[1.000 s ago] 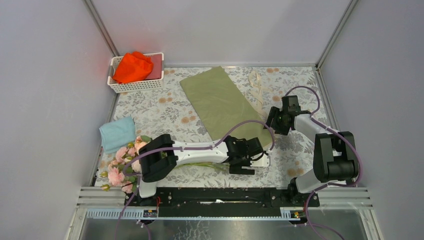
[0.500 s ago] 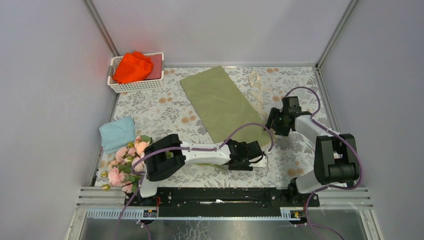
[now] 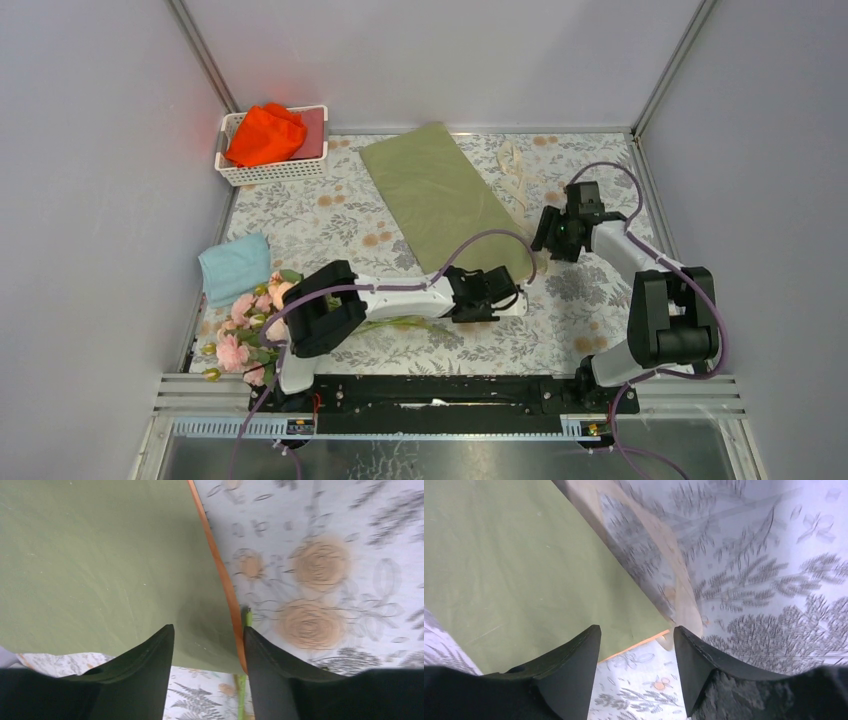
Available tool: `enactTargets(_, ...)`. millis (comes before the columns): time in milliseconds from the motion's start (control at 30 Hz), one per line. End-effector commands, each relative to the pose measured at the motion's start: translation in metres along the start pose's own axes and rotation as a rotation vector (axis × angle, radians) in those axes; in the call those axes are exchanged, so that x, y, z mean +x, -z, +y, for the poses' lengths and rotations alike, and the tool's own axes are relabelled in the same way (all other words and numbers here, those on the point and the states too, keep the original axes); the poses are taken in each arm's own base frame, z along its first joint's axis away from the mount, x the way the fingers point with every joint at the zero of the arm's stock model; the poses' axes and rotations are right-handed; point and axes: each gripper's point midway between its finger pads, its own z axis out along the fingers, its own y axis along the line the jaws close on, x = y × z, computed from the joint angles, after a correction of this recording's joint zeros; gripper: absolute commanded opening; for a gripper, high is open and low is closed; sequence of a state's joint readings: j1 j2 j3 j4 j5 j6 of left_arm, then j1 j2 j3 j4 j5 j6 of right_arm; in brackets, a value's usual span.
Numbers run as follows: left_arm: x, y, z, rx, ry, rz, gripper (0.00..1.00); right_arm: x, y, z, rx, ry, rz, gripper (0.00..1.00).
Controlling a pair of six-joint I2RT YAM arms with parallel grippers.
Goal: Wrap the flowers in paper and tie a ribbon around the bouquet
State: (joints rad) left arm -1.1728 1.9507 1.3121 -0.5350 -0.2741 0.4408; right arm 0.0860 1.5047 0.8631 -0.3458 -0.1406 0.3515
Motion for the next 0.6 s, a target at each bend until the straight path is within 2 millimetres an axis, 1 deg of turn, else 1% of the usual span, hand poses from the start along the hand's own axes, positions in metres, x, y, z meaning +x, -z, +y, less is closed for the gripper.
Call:
enactTargets(0, -0.005, 0.003, 0.043, -0.086, 0.083, -0.042, 0.55, -0.071, 0.021, 0.027, -0.037, 0.047, -0.164, 0.63)
enactTargets(67, -0.002, 0.004, 0.051, -0.094, 0.098, -0.042, 0.47, -0.094, 0.023, 0.036, -0.045, 0.068, -0.187, 0.63)
enactTargets(133, 0.001, 0.005, 0.056, -0.101, 0.103, -0.041, 0.42, -0.113, 0.019, 0.036, -0.013, 0.100, -0.198, 0.64)
enactTargets(200, 0.004, 0.005, 0.063, -0.115, 0.114, -0.039, 0.38, -0.132, 0.008, 0.037, 0.006, 0.142, -0.205, 0.64)
enactTargets(233, 0.006, 0.004, 0.066, -0.122, 0.119, -0.035, 0.34, -0.138, -0.001, 0.038, 0.011, 0.163, -0.187, 0.64)
enactTargets(300, 0.014, 0.002, 0.075, -0.144, 0.132, -0.023, 0.27, -0.147, -0.018, 0.042, 0.005, 0.199, -0.138, 0.65)
enactTargets(433, 0.032, -0.001, 0.092, -0.187, 0.171, 0.000, 0.14, -0.154, -0.058, 0.058, -0.073, 0.229, -0.067, 0.66)
enactTargets(467, 0.036, -0.001, 0.096, -0.196, 0.181, 0.001, 0.09, -0.154, -0.070, 0.059, -0.074, 0.231, -0.056, 0.66)
enactTargets(533, 0.042, 0.001, 0.102, -0.206, 0.202, 0.004, 0.02, -0.158, -0.087, 0.059, -0.061, 0.246, -0.050, 0.66)
enactTargets(567, 0.045, 0.001, 0.103, -0.208, 0.210, 0.006, 0.00, -0.159, -0.095, 0.060, -0.052, 0.257, -0.047, 0.66)
